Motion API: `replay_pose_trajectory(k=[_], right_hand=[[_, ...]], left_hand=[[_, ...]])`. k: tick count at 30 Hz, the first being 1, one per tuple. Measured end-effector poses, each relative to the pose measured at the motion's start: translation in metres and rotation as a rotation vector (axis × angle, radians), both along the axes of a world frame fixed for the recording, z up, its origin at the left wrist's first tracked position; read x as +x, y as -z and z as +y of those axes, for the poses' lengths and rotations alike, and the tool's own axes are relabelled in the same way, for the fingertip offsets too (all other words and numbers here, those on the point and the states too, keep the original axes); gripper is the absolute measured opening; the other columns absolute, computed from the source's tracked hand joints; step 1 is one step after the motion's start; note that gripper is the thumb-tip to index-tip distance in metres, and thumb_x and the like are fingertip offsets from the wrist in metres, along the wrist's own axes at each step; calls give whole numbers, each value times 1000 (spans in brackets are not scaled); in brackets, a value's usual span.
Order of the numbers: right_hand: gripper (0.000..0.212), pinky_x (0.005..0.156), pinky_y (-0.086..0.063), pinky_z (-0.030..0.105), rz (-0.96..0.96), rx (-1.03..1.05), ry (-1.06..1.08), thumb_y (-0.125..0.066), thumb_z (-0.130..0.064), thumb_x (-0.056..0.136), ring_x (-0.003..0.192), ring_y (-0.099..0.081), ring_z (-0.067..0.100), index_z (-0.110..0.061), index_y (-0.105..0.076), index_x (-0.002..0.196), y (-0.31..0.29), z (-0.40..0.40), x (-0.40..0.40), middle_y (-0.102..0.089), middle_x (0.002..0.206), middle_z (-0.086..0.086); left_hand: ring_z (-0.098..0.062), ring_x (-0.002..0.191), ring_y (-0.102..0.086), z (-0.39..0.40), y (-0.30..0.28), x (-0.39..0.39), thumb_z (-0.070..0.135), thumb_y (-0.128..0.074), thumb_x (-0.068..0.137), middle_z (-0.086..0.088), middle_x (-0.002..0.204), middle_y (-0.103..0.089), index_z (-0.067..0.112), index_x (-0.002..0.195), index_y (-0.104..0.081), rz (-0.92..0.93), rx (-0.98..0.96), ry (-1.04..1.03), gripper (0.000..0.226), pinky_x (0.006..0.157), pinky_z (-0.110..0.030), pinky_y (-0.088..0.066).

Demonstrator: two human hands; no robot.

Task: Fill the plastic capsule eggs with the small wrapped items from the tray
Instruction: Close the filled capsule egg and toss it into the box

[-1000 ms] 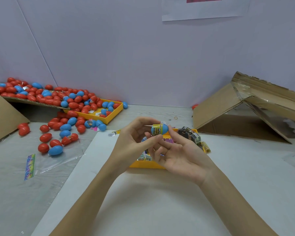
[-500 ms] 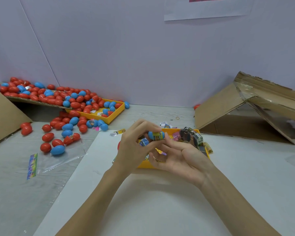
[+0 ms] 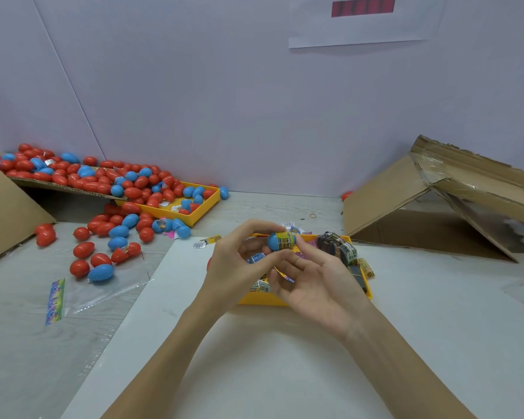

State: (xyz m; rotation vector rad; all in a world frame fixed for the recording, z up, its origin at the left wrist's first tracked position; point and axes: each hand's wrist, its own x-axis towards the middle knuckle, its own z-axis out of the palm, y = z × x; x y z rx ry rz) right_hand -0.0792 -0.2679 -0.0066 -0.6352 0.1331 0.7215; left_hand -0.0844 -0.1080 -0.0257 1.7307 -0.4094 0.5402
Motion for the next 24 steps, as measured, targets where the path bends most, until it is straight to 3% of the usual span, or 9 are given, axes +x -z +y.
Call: replay_pose_trajectory(k=[7,11,16,24], right_hand=[[44,80,-55,30,-72,20,-5,-77,-29,86,89,-66,24,-3,-72,121,1,-5,5,-70,102,13],[35,76,-57,30,-98,-5,-1,-74,-31,90,89,-68,21,-8,-72,115,3,-6,6,-72,99,10],[40,72,-59,29,-98,-30,18,-71,-36,93,87,-69,19,-6,-70,118,3,-5,8,-73,100,10],[55,82,-55,29,-59,-31,19,-72,-35,92,89,-66,19,1,-64,133,3,-2,6,-68,108,11]], left_hand=[[-17,102,-74,0,-3,-3,12,-81,84,4,108,-77,19,115,-75,3,-84,17,33,88,-21,-56],[-17,105,-74,0,-4,-4,12,-77,88,4,113,-77,21,118,-76,16,-112,47,32,89,-21,-56],[-17,107,-73,-2,-4,-4,10,-74,90,4,115,-76,14,122,-73,10,-92,51,32,90,-22,-57],[-20,100,-74,-6,0,-3,17,-83,80,0,106,-76,12,117,-73,-68,-7,-92,39,89,-23,-57]])
